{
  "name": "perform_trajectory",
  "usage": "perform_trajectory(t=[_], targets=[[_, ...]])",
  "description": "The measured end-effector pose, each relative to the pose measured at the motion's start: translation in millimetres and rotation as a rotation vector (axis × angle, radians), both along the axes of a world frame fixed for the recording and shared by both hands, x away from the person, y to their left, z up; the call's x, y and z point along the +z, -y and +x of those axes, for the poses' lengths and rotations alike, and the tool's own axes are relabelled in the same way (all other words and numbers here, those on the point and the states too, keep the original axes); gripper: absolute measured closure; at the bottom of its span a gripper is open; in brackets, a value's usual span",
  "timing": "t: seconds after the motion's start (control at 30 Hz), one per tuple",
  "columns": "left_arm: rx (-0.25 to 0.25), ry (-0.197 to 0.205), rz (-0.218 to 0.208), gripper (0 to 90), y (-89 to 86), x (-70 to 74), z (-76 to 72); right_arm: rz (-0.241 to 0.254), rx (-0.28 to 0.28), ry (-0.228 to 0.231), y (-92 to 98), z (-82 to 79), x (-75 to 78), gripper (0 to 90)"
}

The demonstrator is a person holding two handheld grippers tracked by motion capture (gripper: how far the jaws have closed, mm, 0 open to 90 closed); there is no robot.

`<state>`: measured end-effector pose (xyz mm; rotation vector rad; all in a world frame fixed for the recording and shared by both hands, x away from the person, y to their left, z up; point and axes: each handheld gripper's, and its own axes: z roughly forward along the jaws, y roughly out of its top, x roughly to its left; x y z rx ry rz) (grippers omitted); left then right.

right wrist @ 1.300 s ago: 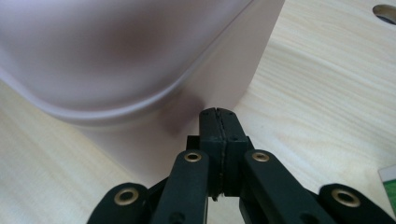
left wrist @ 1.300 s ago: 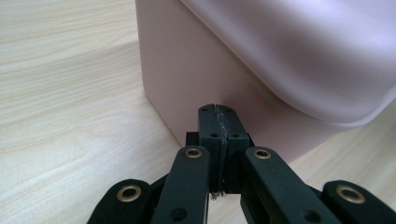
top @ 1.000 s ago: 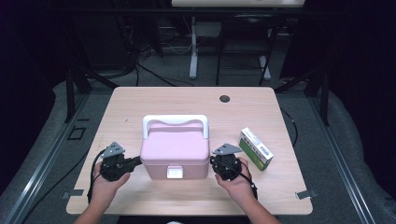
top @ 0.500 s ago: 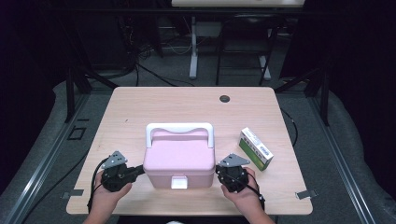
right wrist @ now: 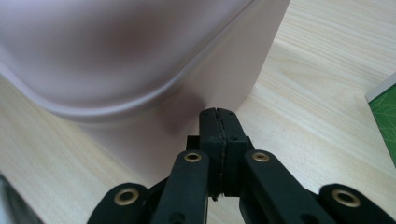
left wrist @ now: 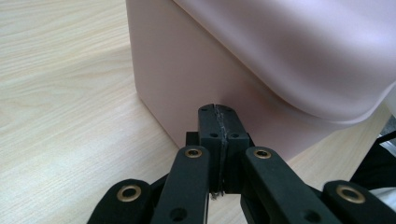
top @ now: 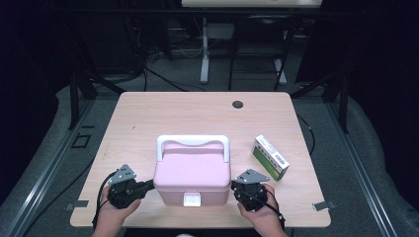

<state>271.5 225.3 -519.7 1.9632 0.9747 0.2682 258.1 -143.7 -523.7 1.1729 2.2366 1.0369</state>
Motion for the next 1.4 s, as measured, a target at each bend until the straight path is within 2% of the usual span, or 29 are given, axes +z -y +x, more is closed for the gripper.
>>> perform_trajectory(t=[0.23, 0.43, 0.53, 0.63, 0.77, 0.9, 1.07, 1.13, 1.23, 1.4], targets=[[-0.013, -0.008, -0.005, 90.0, 2.2, 0.0, -4.7, -0.003, 0.001, -0.003, 4.2, -6.5, 0.3, 90.0], [-0.016, -0.003, -0.010, 90.0, 1.5, -0.8, -4.1, 0.017, 0.004, -0.016, 5.8, -10.3, 0.1, 90.0], [-0.017, -0.014, -0.014, 89.9, 0.5, -0.8, -4.2, 0.023, 0.005, -0.019, 6.4, -10.2, 0.0, 90.0], [-0.017, -0.003, -0.014, 89.9, 1.2, -1.1, -4.9, 0.026, 0.008, -0.025, 7.6, -9.4, -0.2, 89.7], [-0.022, -0.007, -0.015, 89.9, 0.7, -1.0, -4.7, 0.025, 0.003, -0.028, 7.2, -7.7, -2.3, 89.7], [-0.022, -0.023, -0.034, 89.4, -0.9, -1.8, -3.4, 0.016, 0.002, -0.023, 8.2, -6.6, -2.4, 84.6], [-0.005, -0.039, -0.038, 78.3, -5.3, -2.8, 0.3, 0.016, -0.011, -0.028, 12.3, -2.5, -3.0, 71.8], [0.000, -0.032, -0.037, 71.7, -6.4, -3.6, 1.4, 0.018, -0.002, -0.033, 15.3, 0.4, -3.5, 67.9], [0.003, -0.027, -0.022, 65.5, -8.1, -3.0, 2.2, 0.029, 0.005, -0.040, 18.3, 2.4, -3.4, 65.0], [0.018, -0.030, -0.042, 56.9, -14.6, 0.6, 4.2, 0.014, 0.022, -0.037, 21.4, 4.4, 1.2, 58.1]])
